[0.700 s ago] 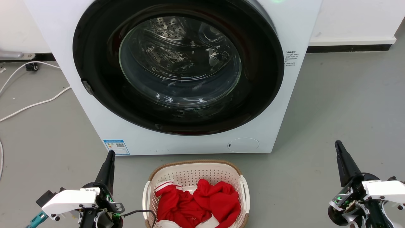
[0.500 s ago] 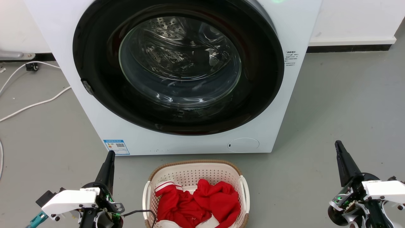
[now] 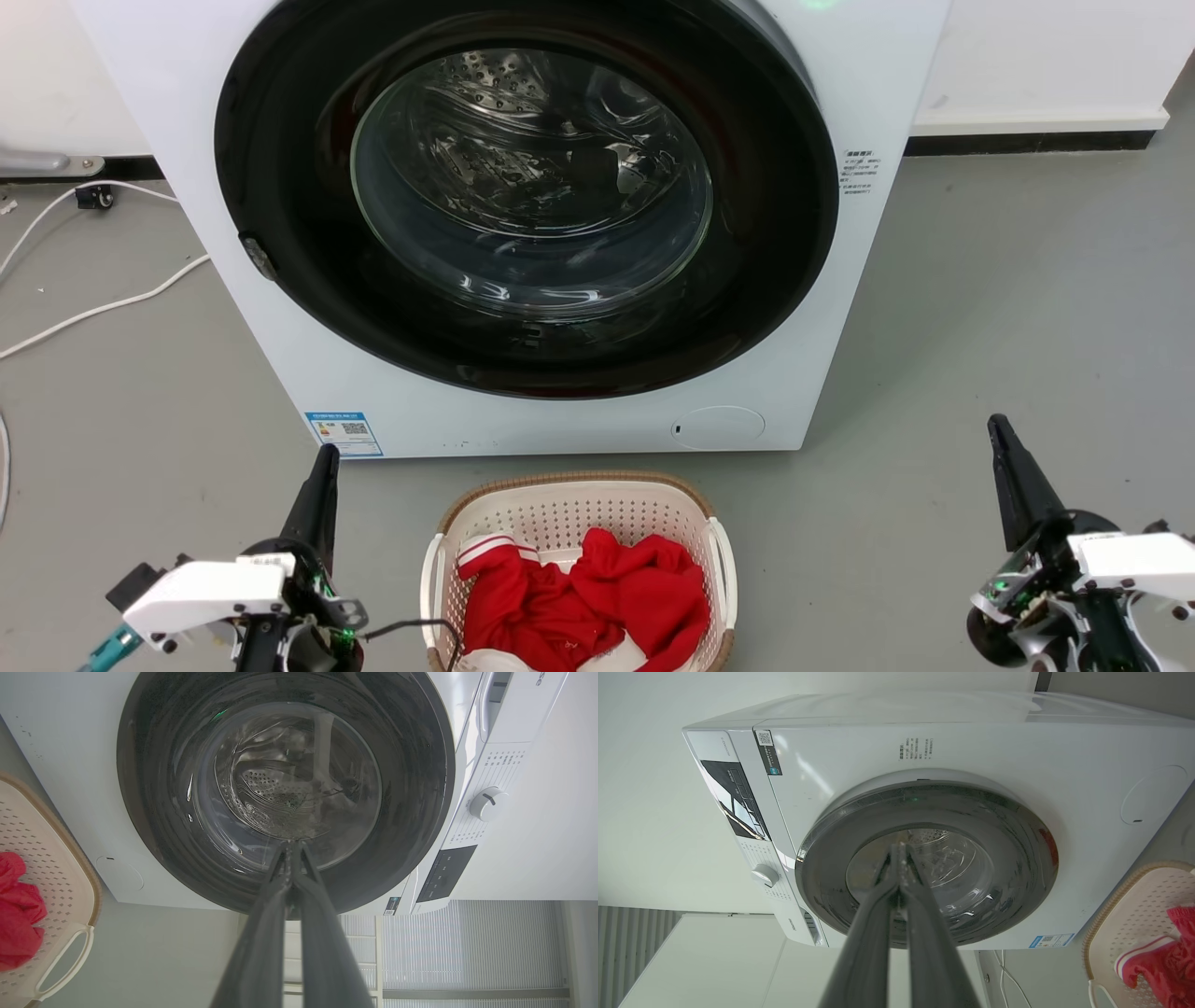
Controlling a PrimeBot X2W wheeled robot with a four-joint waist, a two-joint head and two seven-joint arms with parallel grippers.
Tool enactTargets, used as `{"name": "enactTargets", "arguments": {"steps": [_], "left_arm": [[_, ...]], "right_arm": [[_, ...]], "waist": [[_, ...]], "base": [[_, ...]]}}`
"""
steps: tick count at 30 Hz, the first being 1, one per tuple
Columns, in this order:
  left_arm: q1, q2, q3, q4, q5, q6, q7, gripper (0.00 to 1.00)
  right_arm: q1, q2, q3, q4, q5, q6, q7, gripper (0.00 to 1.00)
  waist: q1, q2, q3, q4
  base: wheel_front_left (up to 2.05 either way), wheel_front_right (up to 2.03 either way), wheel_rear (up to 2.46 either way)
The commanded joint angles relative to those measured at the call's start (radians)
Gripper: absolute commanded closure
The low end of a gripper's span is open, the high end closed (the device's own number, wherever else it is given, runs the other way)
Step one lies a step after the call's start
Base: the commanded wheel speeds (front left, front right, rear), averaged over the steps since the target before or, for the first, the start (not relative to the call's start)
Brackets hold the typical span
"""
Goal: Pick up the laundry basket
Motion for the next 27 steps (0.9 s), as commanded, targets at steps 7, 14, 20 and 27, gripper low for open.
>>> {"name": "enactTargets", "arguments": {"steps": [7,14,20,27], "left_arm": [[0.004,-0.003,-0.024,0.004,0.006,0.001,-0.023,0.0],[-0.002,-0.003,-0.035,-0.021,0.065,0.0,-0.058,0.0],[-0.006,-0.004,-0.045,-0.057,0.178,0.0,-0.084,0.0],[-0.012,-0.004,-0.065,-0.092,0.34,0.0,-0.113,0.0]], "right_arm": [[0.004,0.002,0.015,0.001,-0.001,0.0,-0.016,0.0],[0.004,0.002,0.04,-0.016,-0.029,0.0,-0.054,0.0],[0.0,-0.001,0.048,-0.035,-0.11,0.0,-0.083,0.0],[0.002,0.001,0.051,-0.083,-0.3,0.0,-0.112,0.0]], "waist": [[0.0,-0.0001,0.0,0.0],[0.0,-0.0001,0.0,0.002],[0.0,-0.0001,0.0,0.003],[0.0,-0.0001,-0.002,0.004]], "base": [[0.0,0.0,0.0],[0.0,0.0,0.0],[0.0,0.0,0.0],[0.0,0.0,0.0]]}}
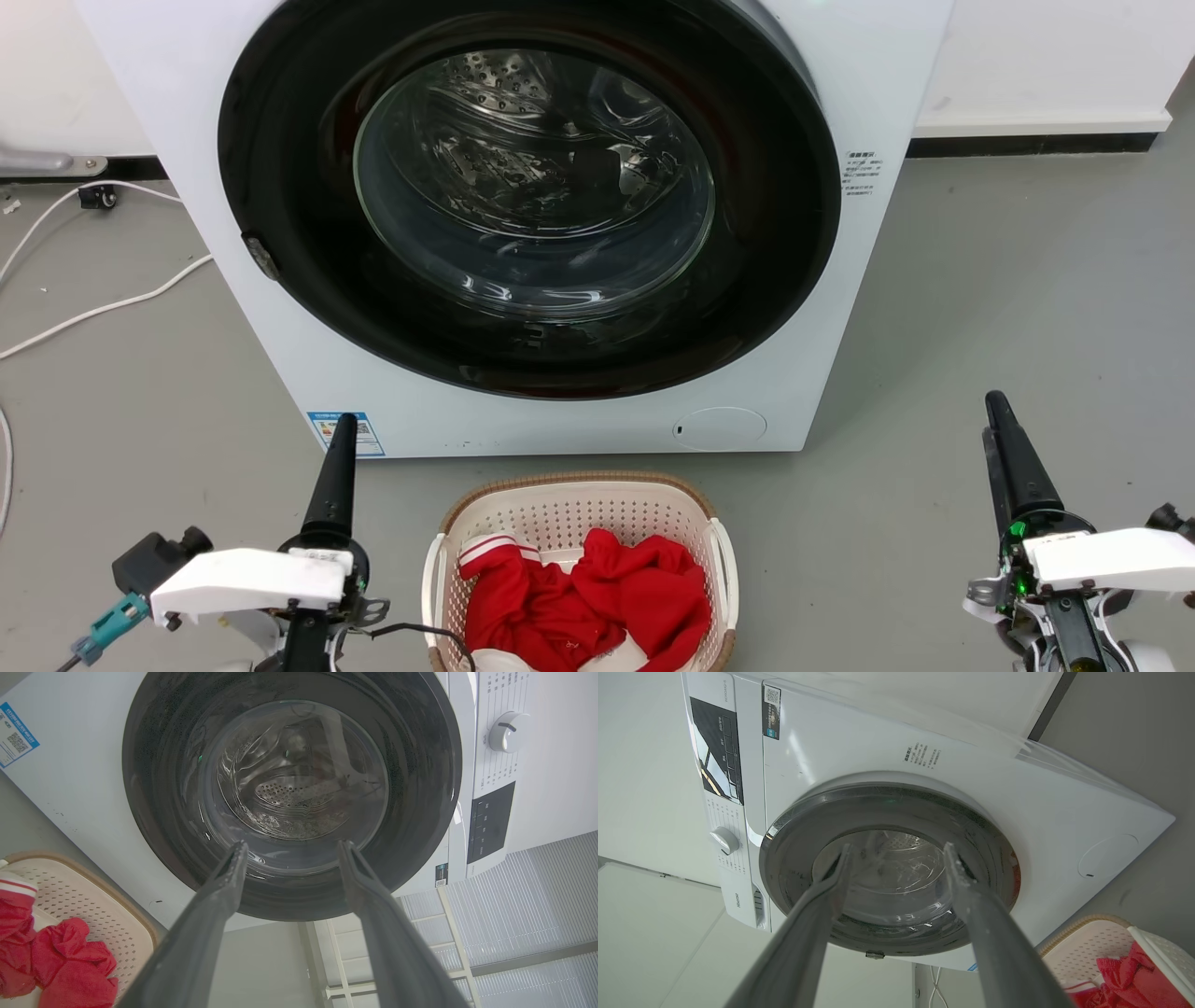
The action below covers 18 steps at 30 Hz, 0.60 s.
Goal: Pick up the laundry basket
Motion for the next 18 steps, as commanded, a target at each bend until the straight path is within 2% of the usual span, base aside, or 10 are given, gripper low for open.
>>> {"name": "enactTargets", "arguments": {"steps": [1,18], "left_arm": [[-0.031,0.004,-0.008,-0.026,0.049,-0.001,-0.01,0.0],[-0.041,0.002,-0.057,-0.045,0.451,0.04,-0.077,0.0]], "right_arm": [[-0.019,-0.003,0.004,-0.03,-0.053,0.0,-0.012,0.0],[-0.004,0.0,0.02,-0.032,-0.525,0.0,-0.08,0.0]], "waist": [[-0.0001,0.0,0.0,0.0],[-0.0001,0.0,-0.002,-0.001]], "base": [[0.0,0.0,0.0],[0.0,0.0,0.0]]}}
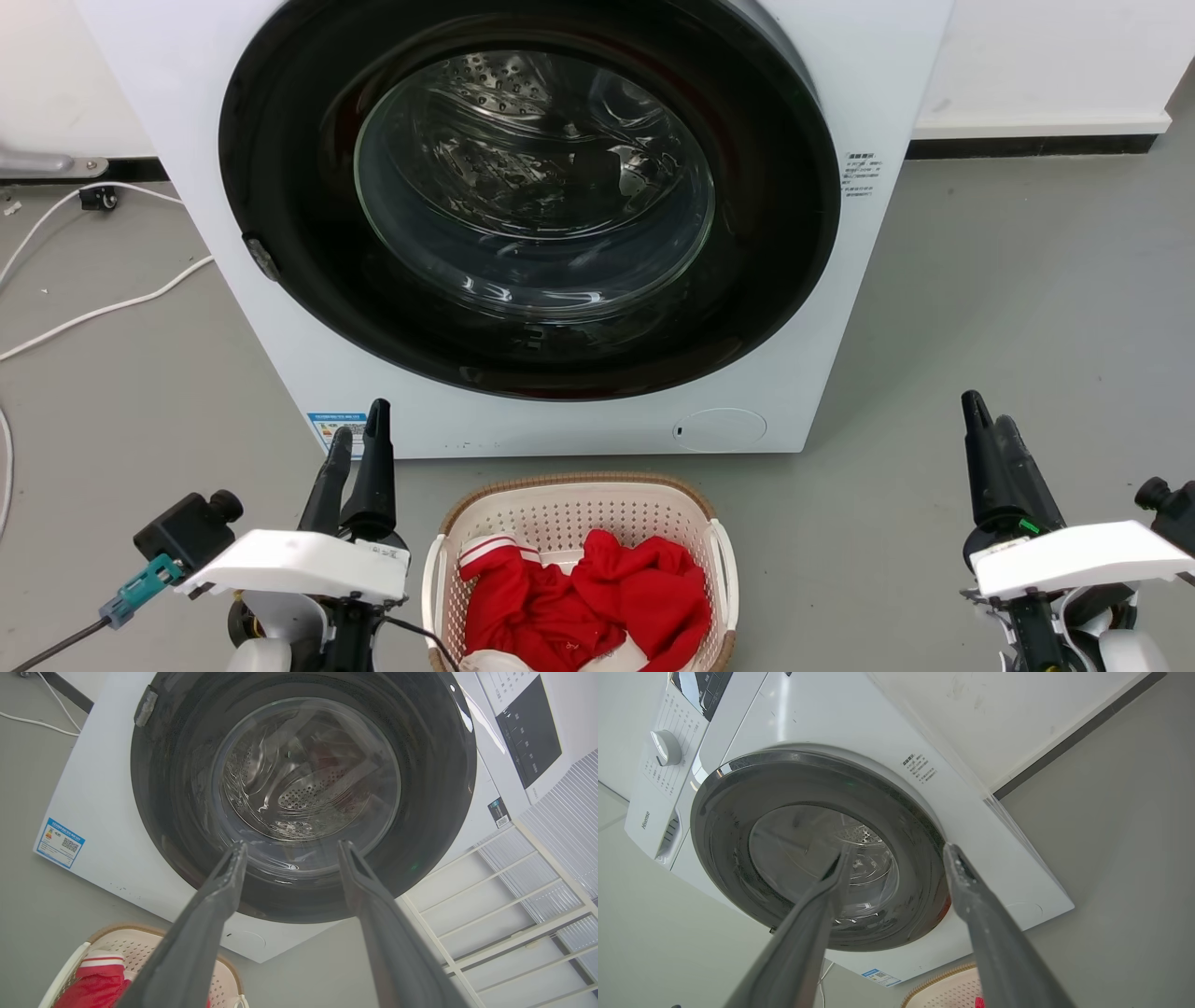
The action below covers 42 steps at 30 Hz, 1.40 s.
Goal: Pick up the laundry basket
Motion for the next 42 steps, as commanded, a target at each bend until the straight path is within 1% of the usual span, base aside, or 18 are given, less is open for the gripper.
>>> {"name": "enactTargets", "arguments": {"steps": [1,7,8,12,26,42], "left_arm": [[-0.027,0.003,-0.004,-0.009,0.043,0.005,-0.011,0.0],[-0.026,0.003,-0.01,-0.001,0.141,0.011,-0.029,0.0],[-0.026,0.003,-0.01,-0.001,0.141,0.011,-0.029,0.0],[-0.026,0.004,-0.012,0.007,0.199,0.015,-0.041,0.0],[-0.029,0.012,-0.027,0.051,0.38,0.045,-0.08,0.0],[-0.035,0.02,-0.041,0.098,0.544,0.077,-0.117,0.0]], "right_arm": [[-0.007,0.0,0.003,-0.01,-0.046,0.0,-0.012,0.0],[-0.007,0.001,0.008,0.0,-0.157,0.0,-0.03,0.0],[-0.007,0.001,0.008,0.0,-0.157,0.0,-0.03,0.0],[-0.007,0.002,0.013,0.004,-0.228,0.0,-0.036,0.0],[-0.006,0.003,0.003,0.01,-0.464,0.0,-0.043,0.0],[-0.002,0.005,-0.002,0.011,-0.646,0.0,-0.065,0.0]], "waist": [[-0.0001,0.0,0.0,0.0],[-0.0001,0.0,-0.003,0.001],[-0.0001,0.0,-0.003,0.001],[-0.0001,0.0,-0.003,-0.001],[-0.0001,0.0,-0.004,0.0],[-0.0001,0.0,-0.008,-0.005]], "base": [[0.0,0.0,0.0],[0.0,0.0,0.0],[0.0,0.0,0.0],[0.0,0.0,0.0],[0.0,0.0,0.0],[0.0,0.0,0.0]]}}
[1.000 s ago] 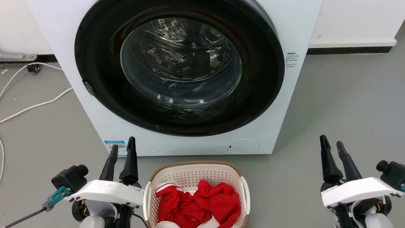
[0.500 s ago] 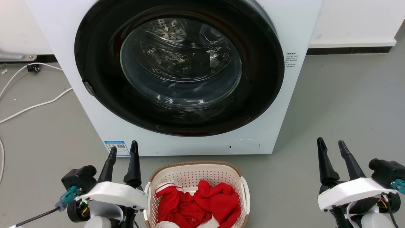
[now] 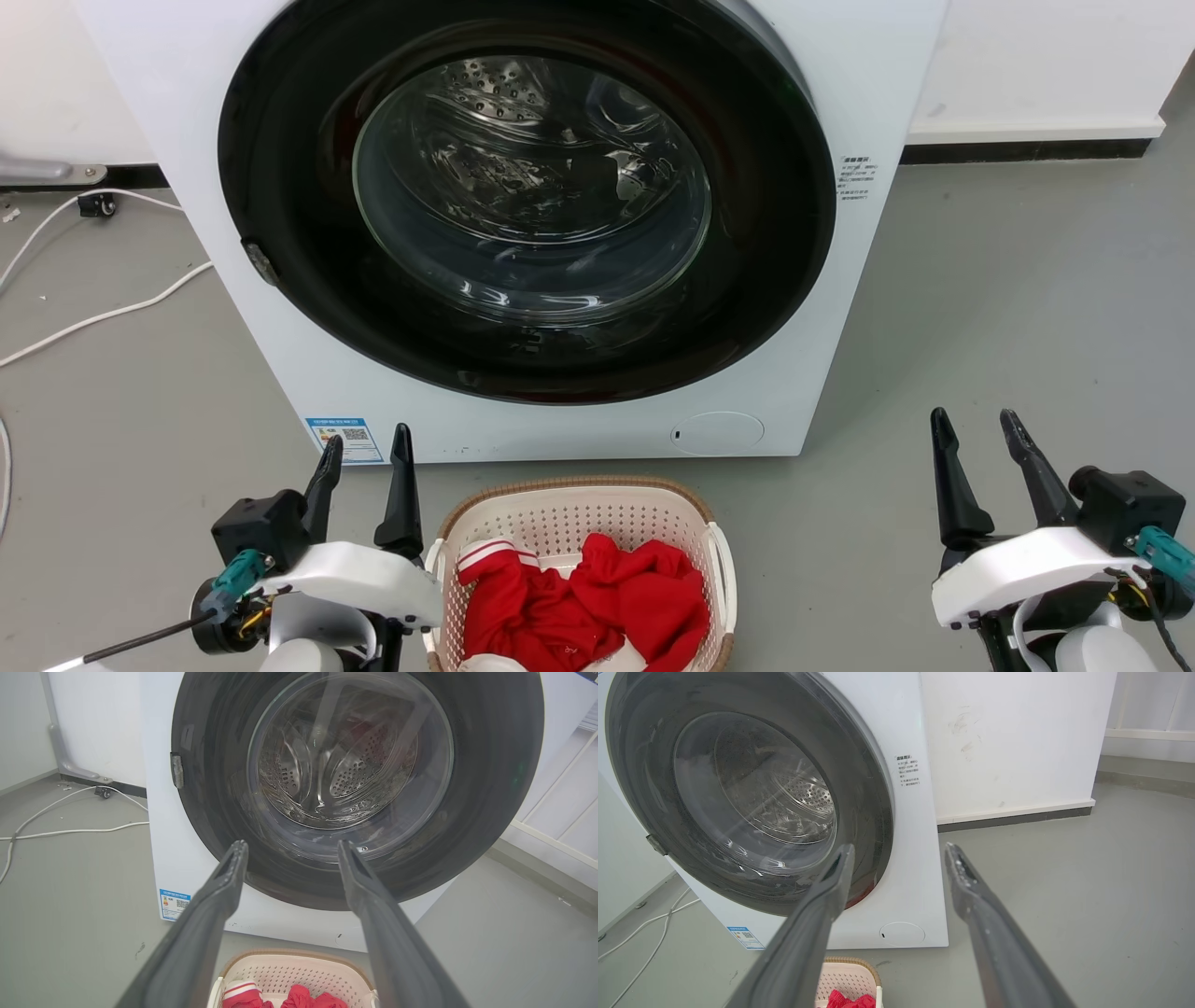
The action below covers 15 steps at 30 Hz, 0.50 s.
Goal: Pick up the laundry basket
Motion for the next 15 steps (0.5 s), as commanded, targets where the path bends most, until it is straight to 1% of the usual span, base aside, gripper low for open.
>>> {"name": "enactTargets", "arguments": {"steps": [1,15], "left_arm": [[-0.021,0.006,-0.002,-0.002,0.024,0.004,-0.009,0.0],[-0.028,0.009,-0.011,0.028,0.139,0.027,-0.038,0.0]], "right_arm": [[-0.002,0.002,-0.001,-0.006,-0.025,0.0,-0.007,0.0],[-0.006,0.003,-0.008,0.007,-0.115,0.0,-0.026,0.0]], "waist": [[0.0,0.0,0.0,0.0],[0.0,0.0,-0.004,-0.003]], "base": [[0.0,0.0,0.0],[0.0,0.0,0.0]]}}
